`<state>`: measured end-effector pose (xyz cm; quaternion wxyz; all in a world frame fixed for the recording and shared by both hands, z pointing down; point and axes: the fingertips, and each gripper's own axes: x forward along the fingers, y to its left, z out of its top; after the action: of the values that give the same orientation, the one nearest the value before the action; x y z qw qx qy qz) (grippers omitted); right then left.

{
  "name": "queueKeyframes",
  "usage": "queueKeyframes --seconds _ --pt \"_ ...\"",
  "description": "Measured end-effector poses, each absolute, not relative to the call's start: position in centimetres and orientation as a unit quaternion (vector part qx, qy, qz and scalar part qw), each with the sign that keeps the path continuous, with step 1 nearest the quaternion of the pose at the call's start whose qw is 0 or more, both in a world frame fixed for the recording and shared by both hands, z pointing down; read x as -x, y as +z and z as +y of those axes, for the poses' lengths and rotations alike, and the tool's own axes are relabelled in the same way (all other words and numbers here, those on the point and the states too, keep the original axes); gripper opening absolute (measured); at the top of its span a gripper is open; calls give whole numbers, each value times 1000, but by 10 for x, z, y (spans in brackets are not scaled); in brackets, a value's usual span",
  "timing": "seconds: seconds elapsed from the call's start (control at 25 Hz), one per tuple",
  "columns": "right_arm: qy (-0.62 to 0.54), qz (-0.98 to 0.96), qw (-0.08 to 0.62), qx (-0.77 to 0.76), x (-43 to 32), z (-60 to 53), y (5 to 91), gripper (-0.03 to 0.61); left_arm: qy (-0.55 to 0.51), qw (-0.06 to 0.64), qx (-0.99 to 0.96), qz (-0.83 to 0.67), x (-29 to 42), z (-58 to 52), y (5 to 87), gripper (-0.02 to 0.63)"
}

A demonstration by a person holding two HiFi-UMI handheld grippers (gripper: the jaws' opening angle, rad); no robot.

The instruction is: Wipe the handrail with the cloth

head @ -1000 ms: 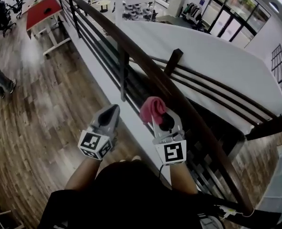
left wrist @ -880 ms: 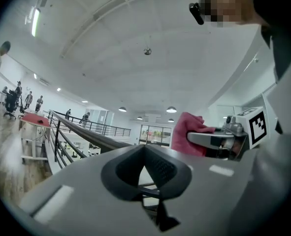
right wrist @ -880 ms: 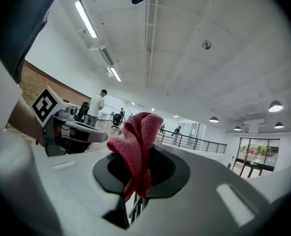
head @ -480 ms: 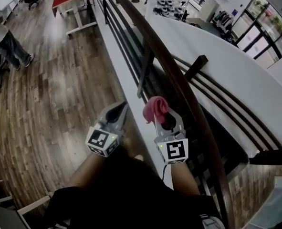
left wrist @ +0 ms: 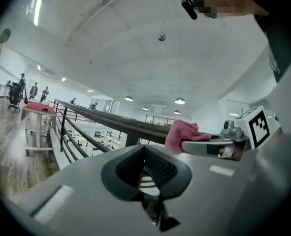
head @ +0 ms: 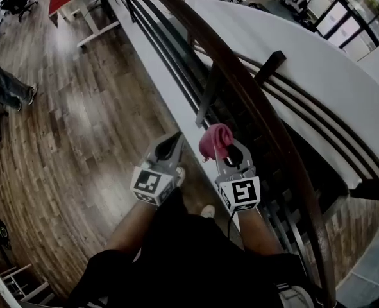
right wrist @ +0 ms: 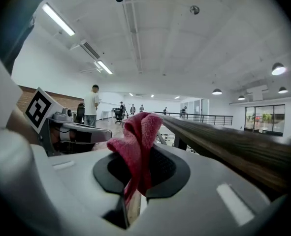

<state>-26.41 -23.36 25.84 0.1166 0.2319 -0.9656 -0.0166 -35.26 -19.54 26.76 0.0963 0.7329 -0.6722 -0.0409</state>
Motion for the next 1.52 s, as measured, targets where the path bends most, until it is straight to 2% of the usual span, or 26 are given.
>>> queueKeyframes --seconds 0.2,0.4,0.6,0.8,0.96,1.16,1.24,1.52 --pt "66 -936 180 -294 277 -279 314 46 -12 119 -767 -631 358 -231 301 -2" --pt "117 -916 179 -340 284 -317 346 48 6 166 -775 -610 374 -258 345 -2" --pt "143 -889 215 -379 284 -345 377 48 10 187 -778 -599 373 -290 368 -2" --pt "186 -864 201 -423 277 -377 383 48 4 202 -782 -590 368 -315 376 -2" --pt "217 -835 218 -456 276 -393 394 48 -6 214 -780 -587 369 -325 382 -2" --pt "257 -820 194 -473 276 -406 400 48 -6 232 -782 -578 362 -327 392 -2" --pt "251 -815 203 -482 273 -410 401 48 -5 233 -783 -577 361 -330 393 -2" --pt "140 -815 303 -474 279 -410 402 51 10 232 -788 -570 362 -337 392 -2"
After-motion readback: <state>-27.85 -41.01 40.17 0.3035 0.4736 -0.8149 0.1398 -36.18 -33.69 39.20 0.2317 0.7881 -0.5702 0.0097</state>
